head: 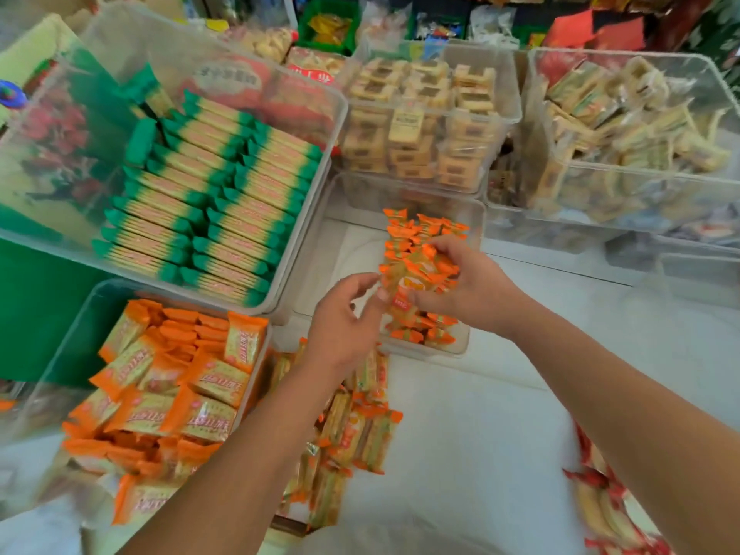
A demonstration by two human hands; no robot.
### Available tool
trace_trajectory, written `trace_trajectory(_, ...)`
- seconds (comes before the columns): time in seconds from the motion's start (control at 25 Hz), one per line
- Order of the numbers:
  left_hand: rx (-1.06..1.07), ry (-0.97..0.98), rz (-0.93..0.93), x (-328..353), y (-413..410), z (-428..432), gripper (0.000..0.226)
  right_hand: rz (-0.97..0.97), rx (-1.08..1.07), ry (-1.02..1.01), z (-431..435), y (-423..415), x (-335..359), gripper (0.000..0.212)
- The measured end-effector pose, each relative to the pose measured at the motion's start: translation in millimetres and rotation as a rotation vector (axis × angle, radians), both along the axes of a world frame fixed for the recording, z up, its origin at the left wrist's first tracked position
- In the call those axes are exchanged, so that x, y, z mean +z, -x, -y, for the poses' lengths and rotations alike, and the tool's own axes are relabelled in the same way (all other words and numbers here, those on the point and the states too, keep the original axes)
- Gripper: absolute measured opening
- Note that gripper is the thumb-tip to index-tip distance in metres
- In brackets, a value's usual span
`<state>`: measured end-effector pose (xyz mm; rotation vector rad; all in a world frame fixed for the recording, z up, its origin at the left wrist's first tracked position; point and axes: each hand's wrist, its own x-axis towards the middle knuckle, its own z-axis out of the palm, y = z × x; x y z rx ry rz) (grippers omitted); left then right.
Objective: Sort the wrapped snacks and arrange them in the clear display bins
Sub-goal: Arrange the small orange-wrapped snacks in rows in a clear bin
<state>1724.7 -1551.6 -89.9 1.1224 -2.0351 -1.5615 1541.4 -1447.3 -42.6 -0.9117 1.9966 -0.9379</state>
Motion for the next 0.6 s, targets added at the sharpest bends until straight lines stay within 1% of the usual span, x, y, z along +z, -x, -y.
trace_trajectory(0.08,0.033,0.045,0.106,-11.9,0.8,15.0,0.032,-0.101,0.046,0.006,24.4,3.6,-20.7,0.079)
trace_trajectory(0.16,-0.011,0.094,0.236,-23.2,2.2,26.9,0.040,-0.217,0.146,-0.014,43.2,0.7,-45.4,0.085)
trace_trajectory(0.24,-0.061,0.137,0.352,-31.1,5.8,36.6,0.044,-0.290,0.261,-0.071,54.3,-6.4,-67.9,0.086)
trace_trajectory(0.32,-0.126,0.142,0.443,-38.0,11.2,43.5,0.045,-0.421,0.358,-0.127,59.7,-11.8,-89.0,0.082)
trace_trajectory(0.44,-0.240,0.145,0.546,-48.1,20.1,53.3,0.046,-0.681,0.446,-0.266,62.1,-11.9,-108.3,0.076)
trace_trajectory(0.52,-0.295,0.110,0.575,-54.2,25.6,59.6,0.049,-0.780,0.476,-0.376,62.7,-7.9,-116.1,0.078)
trace_trajectory(0.6,-0.372,0.074,0.616,-58.8,31.2,63.9,0.058,-0.843,0.492,-0.439,64.2,-6.2,-121.8,0.082)
